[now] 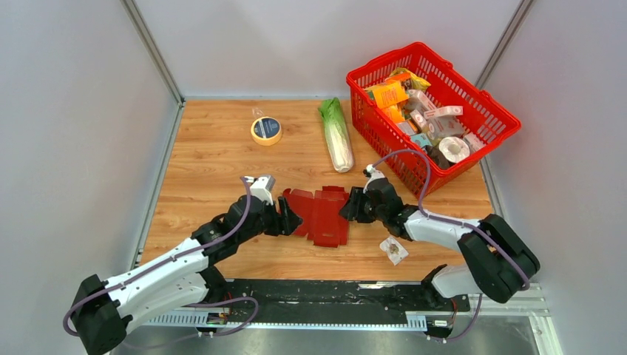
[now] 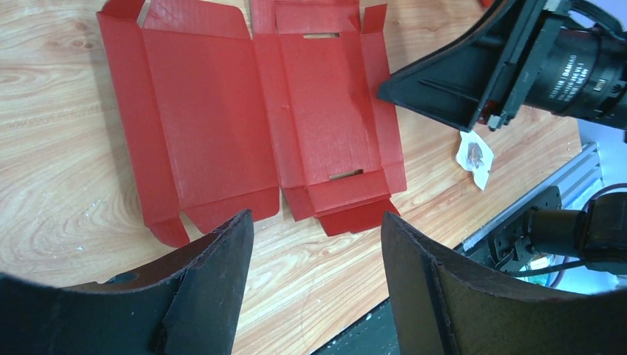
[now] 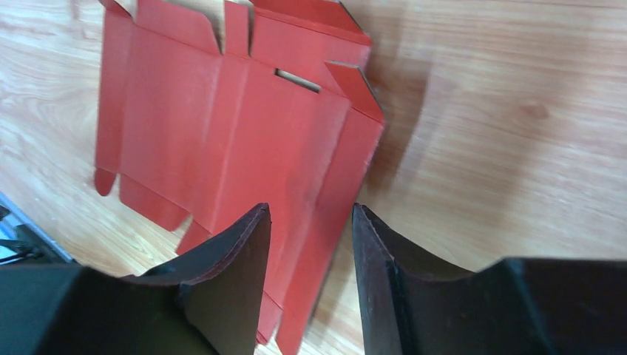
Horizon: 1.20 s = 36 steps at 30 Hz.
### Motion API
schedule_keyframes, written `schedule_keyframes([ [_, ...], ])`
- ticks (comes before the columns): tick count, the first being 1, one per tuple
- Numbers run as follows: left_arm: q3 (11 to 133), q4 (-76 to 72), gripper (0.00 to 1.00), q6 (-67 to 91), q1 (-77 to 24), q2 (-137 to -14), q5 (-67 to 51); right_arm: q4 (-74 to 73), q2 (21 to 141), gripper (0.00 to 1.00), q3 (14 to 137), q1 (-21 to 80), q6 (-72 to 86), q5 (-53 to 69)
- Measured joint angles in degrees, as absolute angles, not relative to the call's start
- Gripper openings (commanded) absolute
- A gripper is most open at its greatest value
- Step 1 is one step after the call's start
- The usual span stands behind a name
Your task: Fold the paper box
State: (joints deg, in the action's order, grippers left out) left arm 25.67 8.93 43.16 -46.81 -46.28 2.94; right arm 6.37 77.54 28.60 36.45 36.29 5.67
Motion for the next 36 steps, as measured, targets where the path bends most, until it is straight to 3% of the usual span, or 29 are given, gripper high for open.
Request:
schedule_keyframes([
  [5, 25.67, 8.95, 0.72, 43.11, -46.85, -44.34, 3.09, 13.1, 82.08, 0.32, 28.6, 36.29, 39.55, 8.03],
  [14, 28.95, 14.98, 0.73, 40.21, -46.87, -41.15, 3.84, 15.79, 86.61, 0.24, 30.72, 36.29, 42.22, 8.51],
  [16, 30.7, 16.53, 0.75, 39.29, -46.87, -40.75, 3.97, 16.34, 87.88, 0.19, 31.62, 36.29, 42.33, 8.6],
  [18, 32.18, 17.41, 0.83, 38.48, -46.87, -40.25, 3.9, 16.86, 89.12, 0.11, 32.21, 36.27, 42.5, 8.93],
  [19, 32.67, 17.69, 0.85, 38.02, -46.87, -40.01, 3.75, 17.1, 89.8, 0.0, 32.47, 36.23, 42.61, 9.21],
  [30, 45.89, 27.44, 0.85, 29.23, -45.06, -41.76, 3.33, 11.53, 91.68, 0.0, 41.87, 36.18, 37.54, 15.59],
  [36, 52.29, 31.73, 0.8, 24.38, -26.15, -46.72, -4.64, 4.62, 94.65, 0.0, 57.58, 36.18, 30.52, 26.33],
])
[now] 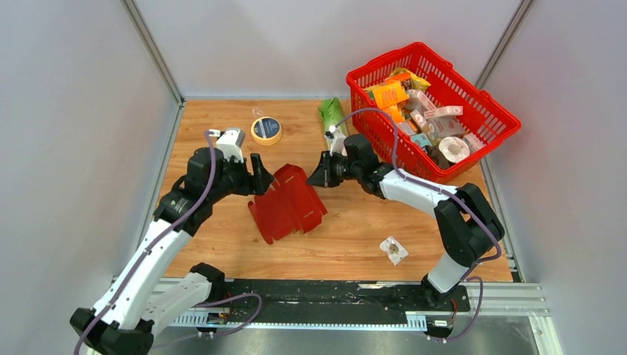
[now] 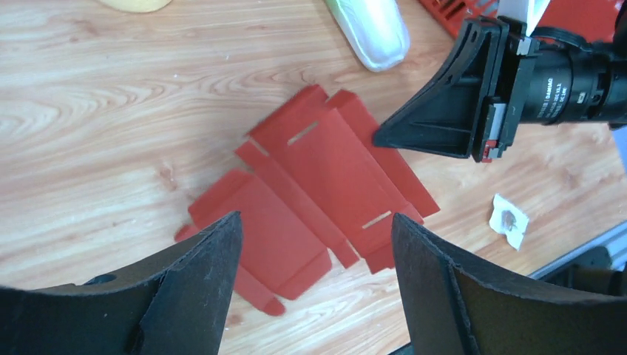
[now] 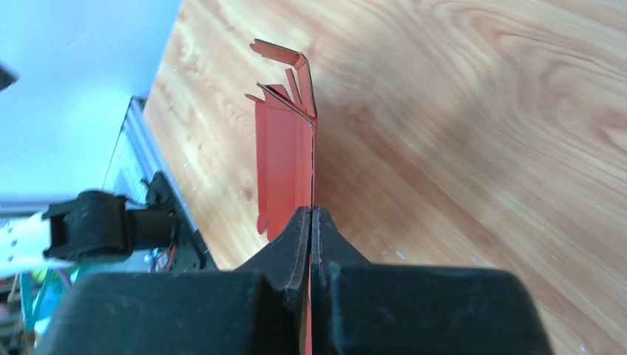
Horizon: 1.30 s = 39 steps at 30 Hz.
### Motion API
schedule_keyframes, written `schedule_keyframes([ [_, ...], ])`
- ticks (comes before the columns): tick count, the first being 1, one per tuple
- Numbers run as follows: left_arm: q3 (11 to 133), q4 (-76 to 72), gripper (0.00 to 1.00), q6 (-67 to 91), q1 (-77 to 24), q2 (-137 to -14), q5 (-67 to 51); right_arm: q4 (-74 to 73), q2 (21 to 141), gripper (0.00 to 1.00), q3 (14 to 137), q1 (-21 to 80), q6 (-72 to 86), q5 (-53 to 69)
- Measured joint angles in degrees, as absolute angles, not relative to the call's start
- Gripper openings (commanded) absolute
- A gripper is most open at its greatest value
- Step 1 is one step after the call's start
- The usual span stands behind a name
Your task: Fold the paper box
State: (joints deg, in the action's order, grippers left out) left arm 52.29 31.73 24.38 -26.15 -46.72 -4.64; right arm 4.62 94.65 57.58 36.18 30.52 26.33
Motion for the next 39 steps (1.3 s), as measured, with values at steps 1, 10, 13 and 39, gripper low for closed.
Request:
schedule_keyframes([
  [1, 53.98, 32.8, 0.79, 22.98, -24.82, -48.23, -5.52, 4.36, 95.0, 0.0, 58.74, 36.18, 29.8, 28.21],
  [10, 60.75, 38.65, 0.72, 6.57, -24.36, -57.1, -12.93, 2.44, 94.43, 0.0, 58.28, 35.38, 26.46, 43.29],
  [13, 60.75, 39.81, 0.77, 2.85, -24.36, -56.84, -15.22, 4.23, 92.44, 0.0, 55.59, 34.98, 26.72, 47.31],
  [39, 55.66, 39.09, 0.0, 0.3, -24.38, -56.55, -34.06, 18.11, 83.4, 0.32, 50.15, 34.63, 31.88, 58.19],
])
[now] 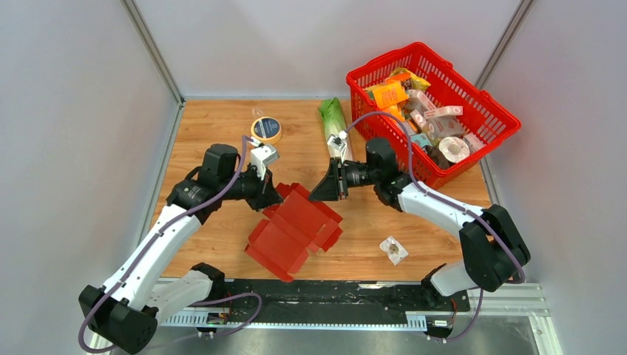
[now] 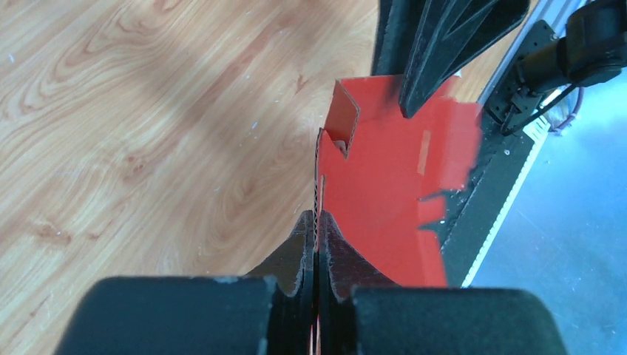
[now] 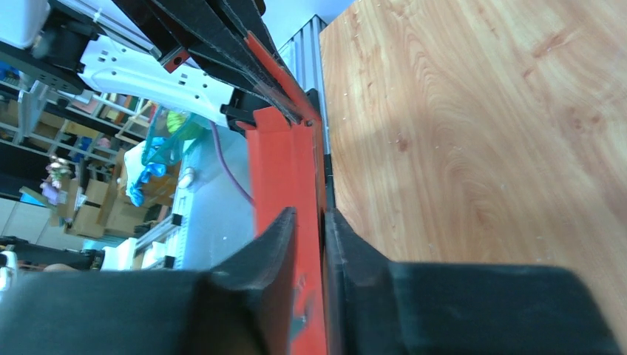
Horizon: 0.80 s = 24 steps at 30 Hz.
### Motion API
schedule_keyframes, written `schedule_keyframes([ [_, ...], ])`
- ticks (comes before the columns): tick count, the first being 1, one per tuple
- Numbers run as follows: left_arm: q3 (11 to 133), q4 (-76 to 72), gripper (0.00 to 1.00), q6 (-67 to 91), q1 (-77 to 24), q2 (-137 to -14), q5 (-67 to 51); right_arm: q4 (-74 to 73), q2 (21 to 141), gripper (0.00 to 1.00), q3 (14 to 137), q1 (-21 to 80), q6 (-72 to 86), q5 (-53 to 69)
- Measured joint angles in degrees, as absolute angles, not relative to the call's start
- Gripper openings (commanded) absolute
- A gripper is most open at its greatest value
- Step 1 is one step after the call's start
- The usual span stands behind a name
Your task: Fold the paper box
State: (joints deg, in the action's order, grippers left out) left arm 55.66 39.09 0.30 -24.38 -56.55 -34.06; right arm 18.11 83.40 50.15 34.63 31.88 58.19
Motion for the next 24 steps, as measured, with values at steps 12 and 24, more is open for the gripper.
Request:
schedule_keyframes([
  [12, 54.04, 34.46, 0.0, 2.28, -24.38, -54.96, -42.04, 19.99, 83.55, 0.42, 50.09, 35.24, 32.56, 60.12],
  [24, 53.25, 32.18, 0.2, 4.45, -24.32, -54.94, -46.7, 30.09, 85.19, 0.0, 49.06, 36.25, 37.71, 63.75],
])
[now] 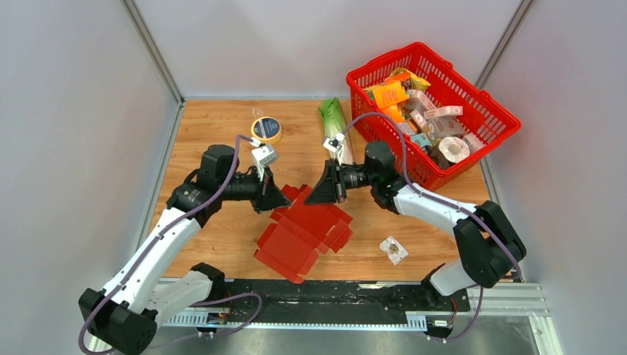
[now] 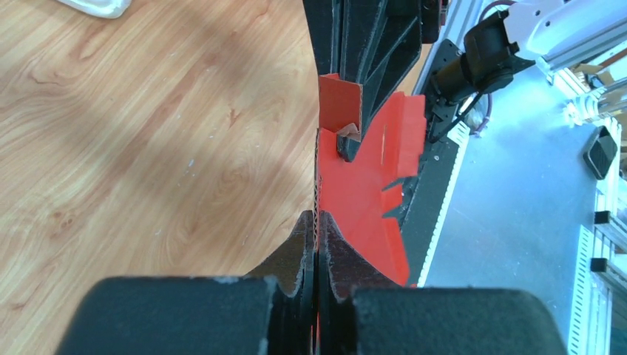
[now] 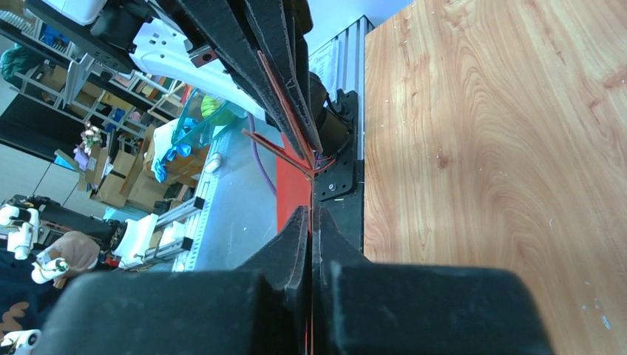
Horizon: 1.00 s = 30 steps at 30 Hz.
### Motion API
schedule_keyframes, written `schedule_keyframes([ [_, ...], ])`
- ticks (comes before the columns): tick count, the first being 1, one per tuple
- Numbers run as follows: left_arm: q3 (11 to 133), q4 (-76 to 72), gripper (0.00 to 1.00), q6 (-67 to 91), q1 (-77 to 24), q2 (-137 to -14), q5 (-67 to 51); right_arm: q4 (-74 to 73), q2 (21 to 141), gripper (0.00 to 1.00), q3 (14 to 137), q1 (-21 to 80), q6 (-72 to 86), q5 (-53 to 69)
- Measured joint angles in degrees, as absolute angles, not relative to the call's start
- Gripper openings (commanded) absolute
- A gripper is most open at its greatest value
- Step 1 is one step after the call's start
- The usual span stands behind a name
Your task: Fold the paper box
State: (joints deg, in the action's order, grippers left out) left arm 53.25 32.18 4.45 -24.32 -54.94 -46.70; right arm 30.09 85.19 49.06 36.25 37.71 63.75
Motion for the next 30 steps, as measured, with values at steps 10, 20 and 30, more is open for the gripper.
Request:
schedule_keyframes([
  [10, 58.06, 34.59, 0.6, 15.03, -24.4, -50.39, -30.17, 28.73, 84.9, 0.0, 47.53, 36.32, 36.75, 61.34],
  [20, 77.08, 44.77, 0.27, 19.22, -45.84, -58.81, 3.05, 23.0, 81.34, 0.0, 47.29, 36.47, 33.19, 57.25],
  [30, 83.2, 50.96, 0.21, 19.2, -56.9, -70.63, 25.23, 19.29, 79.61, 0.0, 47.22, 36.71, 30.81, 54.35],
])
